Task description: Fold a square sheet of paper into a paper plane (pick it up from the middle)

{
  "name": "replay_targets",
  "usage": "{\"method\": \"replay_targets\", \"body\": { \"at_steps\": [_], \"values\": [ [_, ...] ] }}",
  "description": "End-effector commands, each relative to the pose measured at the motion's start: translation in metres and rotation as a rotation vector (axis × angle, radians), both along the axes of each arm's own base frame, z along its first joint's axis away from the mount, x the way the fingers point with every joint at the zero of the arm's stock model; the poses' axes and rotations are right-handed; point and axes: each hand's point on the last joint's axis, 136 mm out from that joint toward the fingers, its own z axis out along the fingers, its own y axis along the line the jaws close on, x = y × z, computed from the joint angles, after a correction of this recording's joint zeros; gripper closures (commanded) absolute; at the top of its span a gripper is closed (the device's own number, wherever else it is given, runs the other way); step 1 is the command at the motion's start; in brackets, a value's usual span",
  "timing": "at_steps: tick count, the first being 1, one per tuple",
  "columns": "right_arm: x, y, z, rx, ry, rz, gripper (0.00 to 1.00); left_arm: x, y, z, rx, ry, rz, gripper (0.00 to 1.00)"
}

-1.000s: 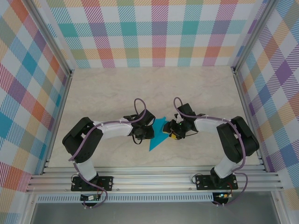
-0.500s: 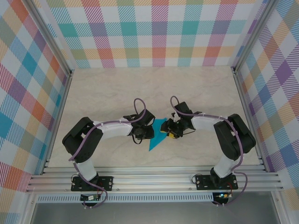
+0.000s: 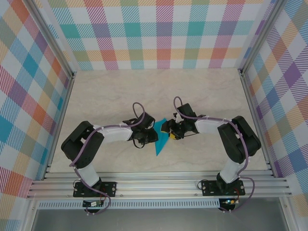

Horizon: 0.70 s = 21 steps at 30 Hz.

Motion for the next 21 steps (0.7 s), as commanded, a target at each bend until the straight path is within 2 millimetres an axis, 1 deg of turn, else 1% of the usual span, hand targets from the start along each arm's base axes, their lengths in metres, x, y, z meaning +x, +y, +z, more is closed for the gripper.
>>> {"method": "replay_targets", "body": {
  "at_steps": [1,4,8,11,14,21],
  "values": [
    [0.005,0.004,0.003,0.033,-0.031,-0.025,0.43,0.006,0.007,-0.004,-0.023,-0.005,0.054,0.77],
    [0.001,0.006,0.006,0.065,-0.03,-0.031,0.43,0.007,0.009,-0.004,-0.031,-0.001,0.069,0.76],
    [-0.006,0.003,0.01,0.062,-0.04,-0.044,0.42,0.008,0.009,-0.006,-0.036,0.002,0.075,0.76],
    [-0.01,0.002,0.006,0.051,-0.047,-0.032,0.42,0.008,0.008,-0.006,-0.039,0.002,0.074,0.76],
    [-0.008,0.007,0.002,0.066,-0.044,-0.018,0.44,0.007,0.009,-0.006,-0.036,0.003,0.076,0.76],
    [0.006,0.018,0.004,0.073,-0.085,0.019,0.48,0.007,0.011,-0.004,-0.03,-0.001,0.076,0.76]
  ]
}}
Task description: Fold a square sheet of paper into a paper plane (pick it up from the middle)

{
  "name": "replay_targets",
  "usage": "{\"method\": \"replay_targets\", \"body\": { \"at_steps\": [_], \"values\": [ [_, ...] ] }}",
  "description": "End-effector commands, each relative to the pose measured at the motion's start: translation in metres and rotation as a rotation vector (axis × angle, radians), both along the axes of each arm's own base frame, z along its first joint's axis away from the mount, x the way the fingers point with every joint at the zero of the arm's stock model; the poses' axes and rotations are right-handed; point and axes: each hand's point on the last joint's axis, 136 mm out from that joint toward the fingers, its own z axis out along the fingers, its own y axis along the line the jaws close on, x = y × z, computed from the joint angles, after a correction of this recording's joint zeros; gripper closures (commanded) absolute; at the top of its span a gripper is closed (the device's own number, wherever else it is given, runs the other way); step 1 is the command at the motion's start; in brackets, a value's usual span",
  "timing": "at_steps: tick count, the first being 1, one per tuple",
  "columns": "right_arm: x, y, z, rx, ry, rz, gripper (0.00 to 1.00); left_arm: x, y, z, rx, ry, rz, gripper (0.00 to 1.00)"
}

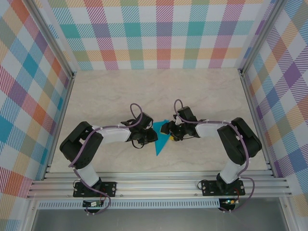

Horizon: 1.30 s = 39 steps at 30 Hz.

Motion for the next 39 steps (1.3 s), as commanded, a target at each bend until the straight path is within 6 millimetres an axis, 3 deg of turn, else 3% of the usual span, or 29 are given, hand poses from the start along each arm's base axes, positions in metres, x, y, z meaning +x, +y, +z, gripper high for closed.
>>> {"method": "replay_targets", "body": {
  "at_steps": [1,6,10,23,39],
  "values": [
    [0.011,0.014,0.007,0.029,-0.054,0.041,0.49,0.006,0.01,-0.004,0.019,-0.015,0.039,0.76],
    [0.018,0.019,0.006,0.043,-0.086,0.058,0.52,0.006,0.01,-0.003,0.019,-0.022,0.042,0.76],
    [0.022,0.023,0.007,0.049,-0.102,0.075,0.61,0.006,0.01,-0.002,0.015,-0.026,0.042,0.76],
    [0.019,0.026,-0.004,0.044,-0.098,0.127,0.76,0.009,0.011,0.003,0.01,-0.045,0.048,0.76],
    [0.019,0.023,0.009,0.012,-0.139,0.158,0.92,0.011,0.017,0.023,-0.004,-0.11,0.067,0.74]
  ]
}}
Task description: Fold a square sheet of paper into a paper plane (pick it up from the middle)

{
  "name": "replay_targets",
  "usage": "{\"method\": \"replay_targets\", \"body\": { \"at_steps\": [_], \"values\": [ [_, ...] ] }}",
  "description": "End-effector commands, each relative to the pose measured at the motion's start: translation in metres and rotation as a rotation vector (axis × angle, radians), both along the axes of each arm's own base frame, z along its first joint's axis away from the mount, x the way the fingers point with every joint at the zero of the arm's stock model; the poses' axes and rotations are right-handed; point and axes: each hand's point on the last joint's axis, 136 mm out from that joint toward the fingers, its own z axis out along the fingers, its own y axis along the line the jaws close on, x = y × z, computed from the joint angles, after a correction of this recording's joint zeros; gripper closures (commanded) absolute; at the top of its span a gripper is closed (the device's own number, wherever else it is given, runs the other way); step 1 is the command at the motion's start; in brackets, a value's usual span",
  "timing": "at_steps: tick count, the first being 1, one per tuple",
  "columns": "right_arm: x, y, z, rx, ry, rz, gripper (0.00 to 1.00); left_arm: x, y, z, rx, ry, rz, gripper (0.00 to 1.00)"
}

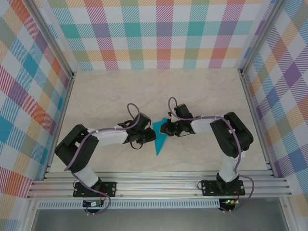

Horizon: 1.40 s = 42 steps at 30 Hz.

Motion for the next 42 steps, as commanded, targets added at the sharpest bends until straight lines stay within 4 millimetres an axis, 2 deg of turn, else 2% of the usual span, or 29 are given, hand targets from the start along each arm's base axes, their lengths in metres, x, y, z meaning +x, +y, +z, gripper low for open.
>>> {"method": "replay_targets", "body": {
  "at_steps": [1,6,15,21,27,37,42],
  "values": [
    [0.003,0.004,0.018,0.002,-0.058,0.038,0.92,0.006,0.008,0.012,-0.004,-0.039,0.033,0.74],
    [0.003,0.001,0.021,-0.02,-0.065,0.044,0.92,0.005,0.013,0.014,-0.001,-0.056,0.043,0.74],
    [0.001,-0.004,0.011,-0.054,-0.032,0.02,0.92,0.004,0.015,0.012,0.004,-0.056,0.049,0.74],
    [-0.004,-0.01,0.011,-0.091,0.011,-0.005,0.92,0.004,0.013,0.019,-0.029,-0.076,0.05,0.74],
    [-0.001,-0.012,0.018,-0.114,0.018,-0.017,0.92,-0.001,0.012,0.022,-0.041,-0.054,0.042,0.74],
    [0.013,0.0,0.047,-0.1,0.013,0.003,0.92,0.002,0.003,0.024,-0.045,-0.03,0.017,0.74],
    [0.017,0.005,0.053,-0.101,0.012,0.031,0.92,0.002,-0.001,0.025,-0.045,-0.02,-0.002,0.74]
  ]
}}
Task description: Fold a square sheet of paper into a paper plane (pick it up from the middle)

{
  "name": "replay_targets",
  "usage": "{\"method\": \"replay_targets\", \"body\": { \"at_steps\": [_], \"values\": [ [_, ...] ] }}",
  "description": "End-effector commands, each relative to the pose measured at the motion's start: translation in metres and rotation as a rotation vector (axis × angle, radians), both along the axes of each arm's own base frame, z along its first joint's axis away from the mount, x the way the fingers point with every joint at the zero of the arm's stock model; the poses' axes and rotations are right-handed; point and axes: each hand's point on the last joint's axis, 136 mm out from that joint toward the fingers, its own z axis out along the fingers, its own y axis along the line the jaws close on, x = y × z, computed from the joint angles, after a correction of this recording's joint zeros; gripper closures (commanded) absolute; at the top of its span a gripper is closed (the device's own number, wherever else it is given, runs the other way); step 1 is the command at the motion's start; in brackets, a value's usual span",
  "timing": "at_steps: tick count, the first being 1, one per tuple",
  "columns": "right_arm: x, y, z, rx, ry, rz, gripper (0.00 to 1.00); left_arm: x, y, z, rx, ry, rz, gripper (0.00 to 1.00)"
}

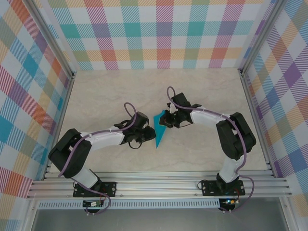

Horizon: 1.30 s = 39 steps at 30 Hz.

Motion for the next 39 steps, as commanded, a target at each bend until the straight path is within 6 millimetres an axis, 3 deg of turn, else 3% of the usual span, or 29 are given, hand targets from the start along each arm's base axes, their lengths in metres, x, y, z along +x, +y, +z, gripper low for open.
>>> {"method": "replay_targets", "body": {
  "at_steps": [1,10,16,21,28,31,35,39],
  "values": [
    [-0.005,0.003,0.003,-0.016,0.019,0.04,0.92,0.004,0.0,0.004,0.008,0.008,-0.014,0.74],
    [-0.013,-0.01,0.002,-0.068,0.004,0.049,0.92,0.007,0.016,0.012,0.049,-0.067,0.017,0.75],
    [-0.019,-0.024,0.012,-0.131,-0.065,0.087,0.92,0.008,0.033,0.017,0.061,-0.11,0.094,0.76],
    [-0.029,-0.036,0.006,-0.179,-0.072,0.117,0.92,0.011,0.045,0.021,0.085,-0.138,0.151,0.76],
    [-0.033,-0.056,0.014,-0.278,-0.105,0.114,0.92,0.019,0.062,0.041,0.063,-0.208,0.254,0.74],
    [-0.034,-0.064,0.016,-0.308,-0.121,0.099,0.92,0.024,0.068,0.056,0.053,-0.237,0.282,0.67],
    [-0.027,-0.072,0.025,-0.358,-0.15,0.072,0.93,0.027,0.078,0.078,0.052,-0.301,0.313,0.5],
    [-0.015,-0.079,0.041,-0.41,-0.204,0.05,0.93,0.03,0.079,0.087,0.051,-0.354,0.299,0.41]
  ]
}}
